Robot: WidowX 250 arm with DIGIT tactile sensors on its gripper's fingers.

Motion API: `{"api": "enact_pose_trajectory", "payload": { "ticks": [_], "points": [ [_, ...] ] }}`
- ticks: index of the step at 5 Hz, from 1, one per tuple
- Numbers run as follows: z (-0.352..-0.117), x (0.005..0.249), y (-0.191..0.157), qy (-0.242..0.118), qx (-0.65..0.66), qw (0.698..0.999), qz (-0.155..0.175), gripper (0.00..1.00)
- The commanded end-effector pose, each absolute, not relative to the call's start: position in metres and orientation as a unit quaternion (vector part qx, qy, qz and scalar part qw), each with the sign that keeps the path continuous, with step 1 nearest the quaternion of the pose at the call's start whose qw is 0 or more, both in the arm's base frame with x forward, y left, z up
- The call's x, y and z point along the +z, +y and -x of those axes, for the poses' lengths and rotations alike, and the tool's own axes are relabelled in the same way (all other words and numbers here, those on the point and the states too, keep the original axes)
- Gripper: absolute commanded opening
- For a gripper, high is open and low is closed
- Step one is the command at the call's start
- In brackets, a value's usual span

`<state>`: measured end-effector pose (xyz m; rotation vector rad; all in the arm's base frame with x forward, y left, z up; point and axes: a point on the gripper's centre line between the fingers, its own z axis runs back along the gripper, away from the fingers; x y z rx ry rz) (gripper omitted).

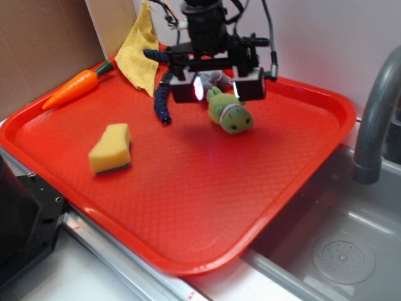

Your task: Grab the green animal.

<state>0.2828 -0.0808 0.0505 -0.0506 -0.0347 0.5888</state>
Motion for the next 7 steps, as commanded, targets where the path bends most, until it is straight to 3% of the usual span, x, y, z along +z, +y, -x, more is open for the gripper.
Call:
{"api": "enact_pose_trajectory", "payload": {
  "ticks": [1,2,3,4,5,6,7],
  "points": [
    [-0.298,0.04,-0.079,-0.021,0.299,0.953,0.042,0.06],
    [-0.297,0.042,-0.075,-0.023,0.244,0.969,-0.013,0.0],
    [-0.289,0.075,-0.06,-0.06,0.187,0.979,-0.048,0.0],
    [-0.273,0.124,-0.06,-0.09,0.124,0.988,-0.013,0.0],
    [-0.247,0.162,-0.068,-0.114,0.108,0.987,0.044,0.0],
    [-0.232,0.184,-0.082,-0.092,0.106,0.989,0.054,0.0],
    [-0.226,0.188,-0.093,-0.07,0.105,0.991,0.047,0.0]
  ]
}}
